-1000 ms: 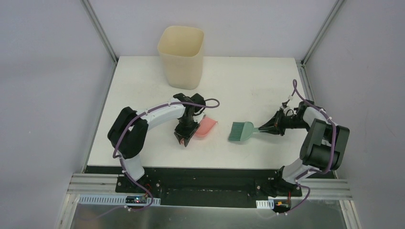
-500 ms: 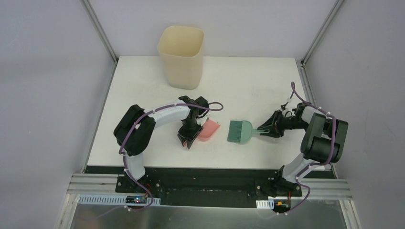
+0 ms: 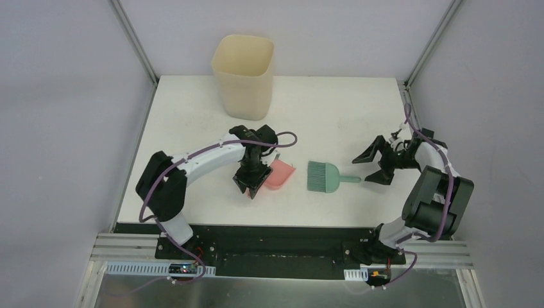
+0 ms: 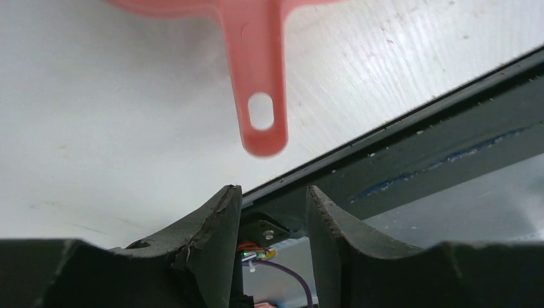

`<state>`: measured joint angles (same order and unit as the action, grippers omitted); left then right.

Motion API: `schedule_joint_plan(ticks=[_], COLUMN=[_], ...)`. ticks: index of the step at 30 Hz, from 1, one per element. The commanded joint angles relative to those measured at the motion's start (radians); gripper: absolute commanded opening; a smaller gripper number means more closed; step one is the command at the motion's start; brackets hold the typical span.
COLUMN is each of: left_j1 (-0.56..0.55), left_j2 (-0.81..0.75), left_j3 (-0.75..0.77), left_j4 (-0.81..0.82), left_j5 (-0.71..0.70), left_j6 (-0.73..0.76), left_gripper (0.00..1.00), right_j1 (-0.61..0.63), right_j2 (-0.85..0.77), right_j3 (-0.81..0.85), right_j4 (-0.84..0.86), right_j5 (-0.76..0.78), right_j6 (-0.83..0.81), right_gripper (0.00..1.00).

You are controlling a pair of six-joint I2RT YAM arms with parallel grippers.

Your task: Sweep away the paper scraps from the table

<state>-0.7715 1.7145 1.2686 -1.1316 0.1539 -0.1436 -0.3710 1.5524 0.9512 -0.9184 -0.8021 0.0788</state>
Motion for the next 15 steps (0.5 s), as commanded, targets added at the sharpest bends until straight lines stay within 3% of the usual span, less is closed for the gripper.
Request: schedule_joint_plan(ticks=[1,6,8,12,13,14,15], left_j1=[-0.009,-0.007,-0.007,0.009,0.016,0.025,0.034], left_j2=[-0.164,-0.346,-0.427,-0.577,-0.6,-0.618,-0.631], left_j3=[0.072,0.033,-0.045,-0.252,-0.29,-0.321,-0.343], left_j4=[-0.079,0.045,0.186,0.448,0.503,0.554,0.576], left_j5=[-0.065,-0.274,-0.393,-0.478,-0.505,-0.517,-0.52], left_j6=[0.005,0.022,0.033,0.106,0.111,0.111,0.112], left_gripper=[0.43,0.48,0.55,0.63,0.67,0.87,0.98], right_j1=[-0.04,-0.045,-0.045,-0.045,-0.045,-0.045,-0.045], right_j2=[-0.132,-0.191,-0.218,-0.351,-0.401,-0.448,-0.49], right_j3=[0.06,0.122,0.13,0.041,-0.001,-0.042,-0.077], right_j4=[-0.024,-0.031,-0.011,0.131,0.181,0.23,0.277], right_j5=[0.087,0.164,0.209,0.257,0.267,0.279,0.28], right_j6=[0.012,-0.041,-0.052,-0.071,-0.07,-0.066,-0.058], right_gripper=[0.99,0.99,1.0,1.0,1.0,1.0,0.99])
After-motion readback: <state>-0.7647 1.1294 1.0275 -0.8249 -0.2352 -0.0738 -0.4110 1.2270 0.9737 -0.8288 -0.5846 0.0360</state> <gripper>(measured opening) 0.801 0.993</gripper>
